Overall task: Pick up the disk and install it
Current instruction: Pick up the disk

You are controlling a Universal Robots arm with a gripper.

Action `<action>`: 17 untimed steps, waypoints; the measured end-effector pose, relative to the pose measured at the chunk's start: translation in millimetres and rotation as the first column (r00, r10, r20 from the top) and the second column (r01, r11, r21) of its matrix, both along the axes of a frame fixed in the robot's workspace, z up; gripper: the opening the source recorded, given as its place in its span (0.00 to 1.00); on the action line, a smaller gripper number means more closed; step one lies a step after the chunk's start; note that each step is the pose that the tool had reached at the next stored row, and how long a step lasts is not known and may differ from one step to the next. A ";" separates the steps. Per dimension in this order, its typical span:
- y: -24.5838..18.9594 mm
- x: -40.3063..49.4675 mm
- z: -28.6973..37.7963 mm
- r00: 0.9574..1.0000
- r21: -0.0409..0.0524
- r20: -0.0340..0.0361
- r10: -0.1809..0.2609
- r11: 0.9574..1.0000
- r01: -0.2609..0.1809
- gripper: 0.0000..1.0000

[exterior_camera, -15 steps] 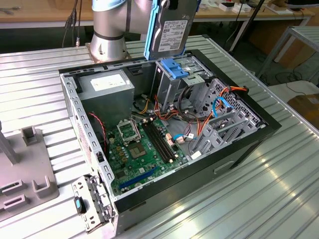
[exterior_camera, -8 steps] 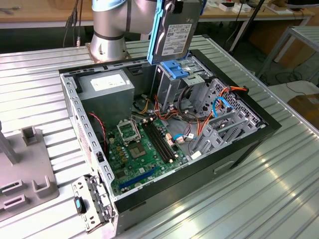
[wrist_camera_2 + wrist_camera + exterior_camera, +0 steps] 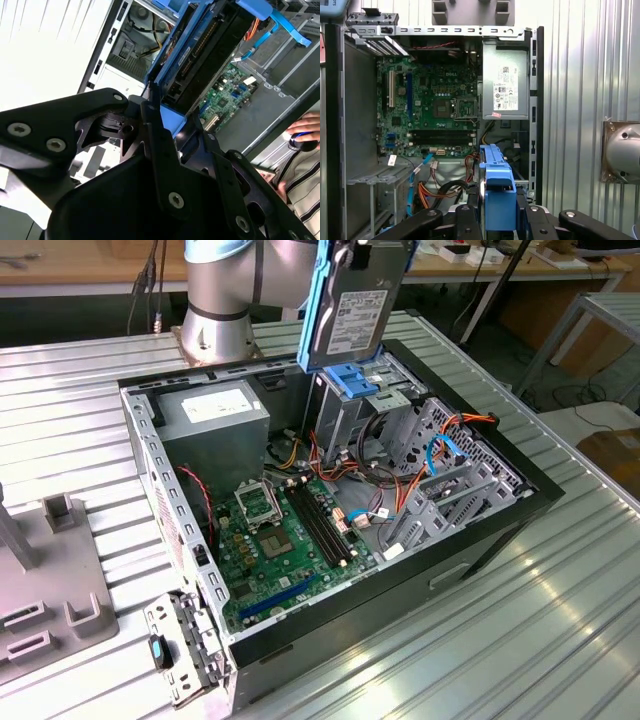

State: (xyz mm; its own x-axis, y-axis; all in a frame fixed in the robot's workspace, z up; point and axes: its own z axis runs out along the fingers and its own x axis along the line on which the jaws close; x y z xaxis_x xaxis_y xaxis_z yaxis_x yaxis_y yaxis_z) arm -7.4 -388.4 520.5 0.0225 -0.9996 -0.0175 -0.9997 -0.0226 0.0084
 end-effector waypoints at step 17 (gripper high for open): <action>-0.9 10.1 -0.1 1.000 0.000 0.000 0.000 1.000 0.000 0.37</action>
